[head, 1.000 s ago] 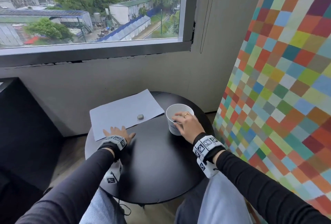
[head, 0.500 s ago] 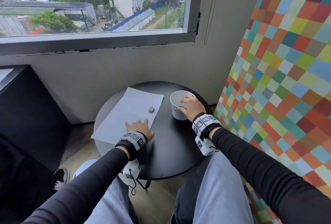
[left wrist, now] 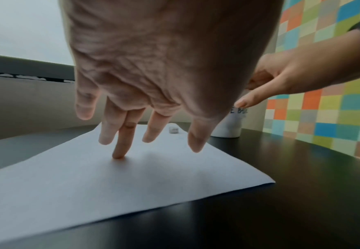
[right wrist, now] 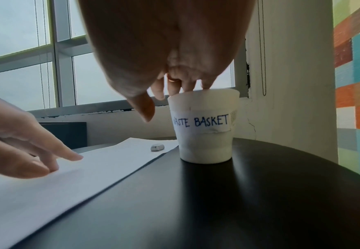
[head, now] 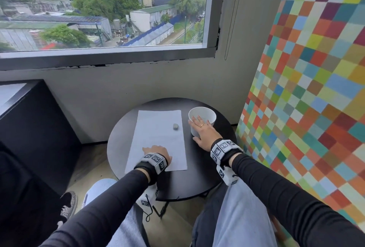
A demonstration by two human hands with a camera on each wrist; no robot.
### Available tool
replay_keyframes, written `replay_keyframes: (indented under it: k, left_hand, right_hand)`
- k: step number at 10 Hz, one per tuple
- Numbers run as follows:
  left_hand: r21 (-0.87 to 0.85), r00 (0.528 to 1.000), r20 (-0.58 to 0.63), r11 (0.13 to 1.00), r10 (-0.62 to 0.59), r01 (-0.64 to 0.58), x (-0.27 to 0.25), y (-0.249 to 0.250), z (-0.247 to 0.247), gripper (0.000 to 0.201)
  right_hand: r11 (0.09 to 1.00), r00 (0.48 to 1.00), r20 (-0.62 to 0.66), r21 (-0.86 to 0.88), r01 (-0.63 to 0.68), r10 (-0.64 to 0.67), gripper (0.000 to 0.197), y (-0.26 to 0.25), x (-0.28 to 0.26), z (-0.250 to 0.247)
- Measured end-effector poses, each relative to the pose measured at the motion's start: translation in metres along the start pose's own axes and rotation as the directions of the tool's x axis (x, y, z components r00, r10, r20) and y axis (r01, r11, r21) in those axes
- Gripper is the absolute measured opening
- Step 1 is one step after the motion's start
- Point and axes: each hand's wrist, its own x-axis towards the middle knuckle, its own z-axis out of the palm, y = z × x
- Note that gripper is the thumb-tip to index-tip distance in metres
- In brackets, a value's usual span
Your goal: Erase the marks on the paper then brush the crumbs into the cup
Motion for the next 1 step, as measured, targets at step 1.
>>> replay_keyframes:
  k: [1]
  left_hand:
    - [-0.076, 0.999, -0.007, 0.997, 0.033, -0.034, 0.0008, 0.0037, -0.0099, 0.045]
  right_hand:
    - [1.0, 1.0, 0.016, 0.022, -0.013, 0.012, 0.067, 0.0017, 0.0024, -0.0072]
